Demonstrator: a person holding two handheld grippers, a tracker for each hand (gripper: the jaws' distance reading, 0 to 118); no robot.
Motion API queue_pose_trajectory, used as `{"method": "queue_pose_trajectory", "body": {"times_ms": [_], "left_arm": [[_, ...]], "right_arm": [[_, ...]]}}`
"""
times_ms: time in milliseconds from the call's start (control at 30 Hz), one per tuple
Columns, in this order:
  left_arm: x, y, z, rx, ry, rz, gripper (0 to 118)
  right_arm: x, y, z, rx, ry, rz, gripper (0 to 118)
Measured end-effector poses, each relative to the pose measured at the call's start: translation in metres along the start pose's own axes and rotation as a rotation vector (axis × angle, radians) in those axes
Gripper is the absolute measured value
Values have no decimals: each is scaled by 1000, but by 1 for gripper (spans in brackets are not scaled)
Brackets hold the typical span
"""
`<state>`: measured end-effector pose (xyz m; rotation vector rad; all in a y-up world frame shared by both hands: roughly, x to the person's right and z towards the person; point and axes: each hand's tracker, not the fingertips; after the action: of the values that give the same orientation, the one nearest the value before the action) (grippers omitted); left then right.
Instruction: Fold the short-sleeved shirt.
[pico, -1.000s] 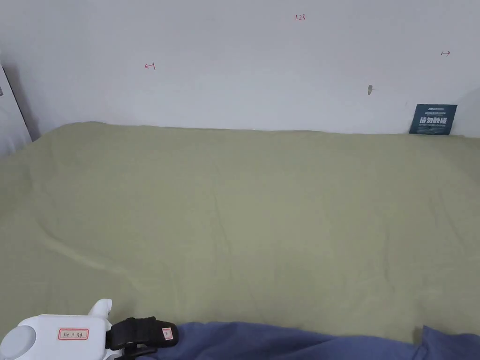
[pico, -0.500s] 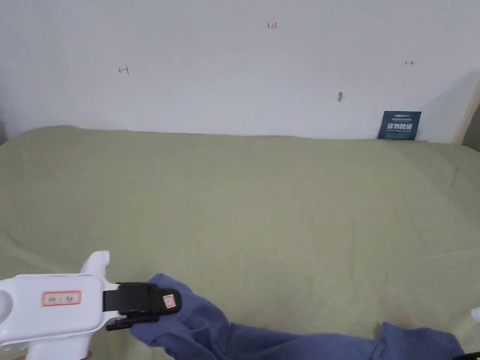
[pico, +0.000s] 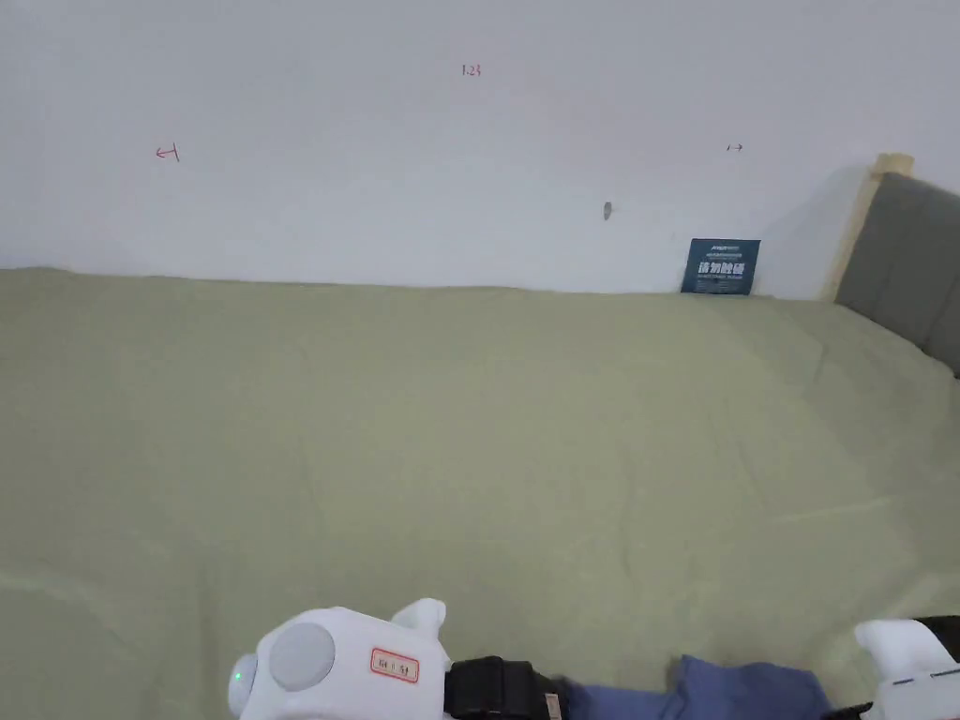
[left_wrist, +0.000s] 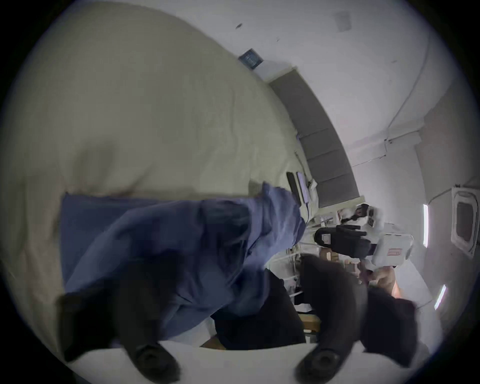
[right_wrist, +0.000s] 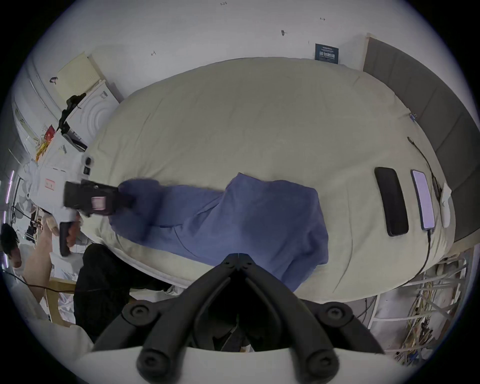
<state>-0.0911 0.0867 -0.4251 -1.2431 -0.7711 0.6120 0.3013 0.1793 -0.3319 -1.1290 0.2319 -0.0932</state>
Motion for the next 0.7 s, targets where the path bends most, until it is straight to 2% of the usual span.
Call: {"method": "queue_pose_trajectory", "body": {"times_ms": [100, 133, 167, 233, 267, 300, 400, 567, 700], "left_arm": [[-10, -4, 25, 128, -142, 88, 107], [-14, -4, 34, 162, -174, 109, 104], [-20, -5, 46, 213, -207, 122, 94], [-27, -7, 60, 276, -169, 118, 43], [-29, -8, 61, 294, -140, 112, 10], [-34, -10, 63, 308, -96, 109, 1], [-44, -15, 51, 246, -169, 169, 1], [-41, -23, -7, 150, -238, 130, 1], [-57, -37, -79, 72, -129, 210, 0]], "right_arm": [[4, -1, -7, -8, -2, -25, 0], [5, -2, -7, -10, -2, -28, 0], [5, -2, -8, -13, -3, -30, 0], [3, -4, -6, -14, -2, -27, 0], [2, -4, -5, -13, -2, -26, 0], [2, -4, -4, -11, -2, -23, 0], [-4, -5, 4, 5, -4, -6, 0], [-14, -4, 17, 24, -10, 31, 0], [-21, -5, 25, 41, -20, 64, 0]]}}
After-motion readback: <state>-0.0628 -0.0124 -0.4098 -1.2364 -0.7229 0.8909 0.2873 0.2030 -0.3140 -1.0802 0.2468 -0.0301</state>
